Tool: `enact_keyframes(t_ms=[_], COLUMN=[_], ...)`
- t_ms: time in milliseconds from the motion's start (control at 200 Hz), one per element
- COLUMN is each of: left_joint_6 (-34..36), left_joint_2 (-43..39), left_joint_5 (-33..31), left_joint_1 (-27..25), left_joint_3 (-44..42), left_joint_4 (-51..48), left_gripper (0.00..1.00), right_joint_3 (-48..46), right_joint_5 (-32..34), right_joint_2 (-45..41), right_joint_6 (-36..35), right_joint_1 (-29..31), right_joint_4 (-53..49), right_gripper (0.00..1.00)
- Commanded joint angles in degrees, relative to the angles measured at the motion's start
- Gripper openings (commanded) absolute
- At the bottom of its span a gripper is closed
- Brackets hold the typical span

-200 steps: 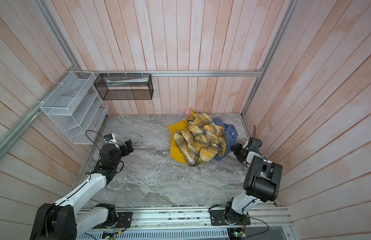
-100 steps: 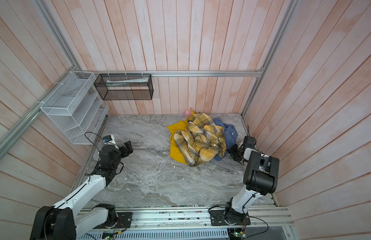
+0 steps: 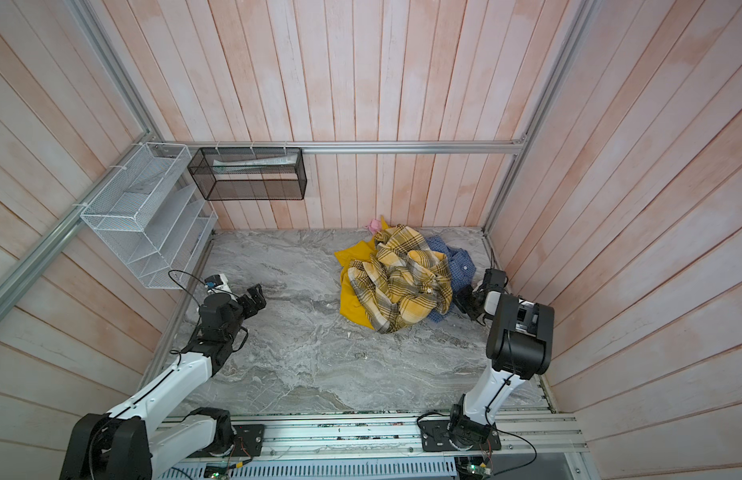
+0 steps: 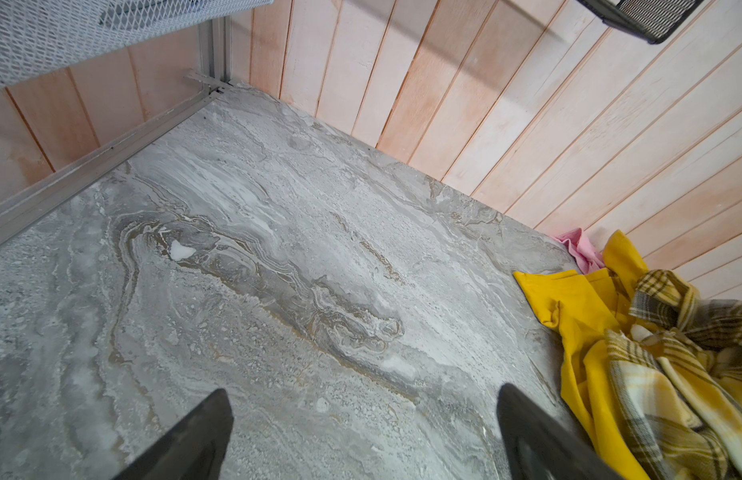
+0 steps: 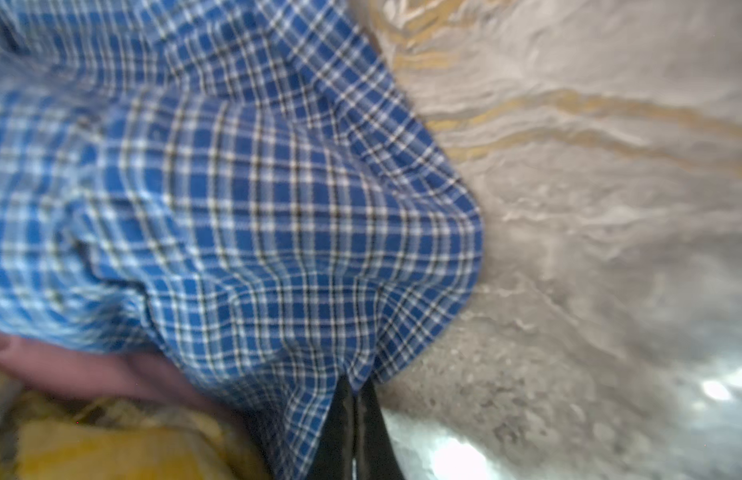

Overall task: Pick out a specific cloth from the pile
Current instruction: 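Reach the right gripper to the blue checked shirt and grasp it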

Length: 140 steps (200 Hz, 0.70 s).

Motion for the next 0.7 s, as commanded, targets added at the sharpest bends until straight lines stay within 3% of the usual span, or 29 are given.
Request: enact_keyframes(t_ms=[0,390,695], left_joint_6=[-0.69,-0.85,-0.17], left_joint_2=[-0.56,0.69,0.23], left_joint_5=[-0.29,0.62,1.10], left_joint_1=[-0.18,-0.14,-0.22], left_joint_3=[-0.69,-0.66,-0.29], left_joint_4=[0.32,-0.10,-1.40], left_gripper=[1.00,1.00,1.00], right_joint_3=[-1.45,-5.25,-6.62], right_joint_5=[-0.32,0.02,5.73], right_joint_2=[-0.58,-14.66,-25.46], right_joint_6=[1.36,-2.01,-2.71], right_joint_1=[0.15,3.22,6.07], right_joint_4=[2.80,6.43,6.91], right_gripper=[0.00,0.00,0.00])
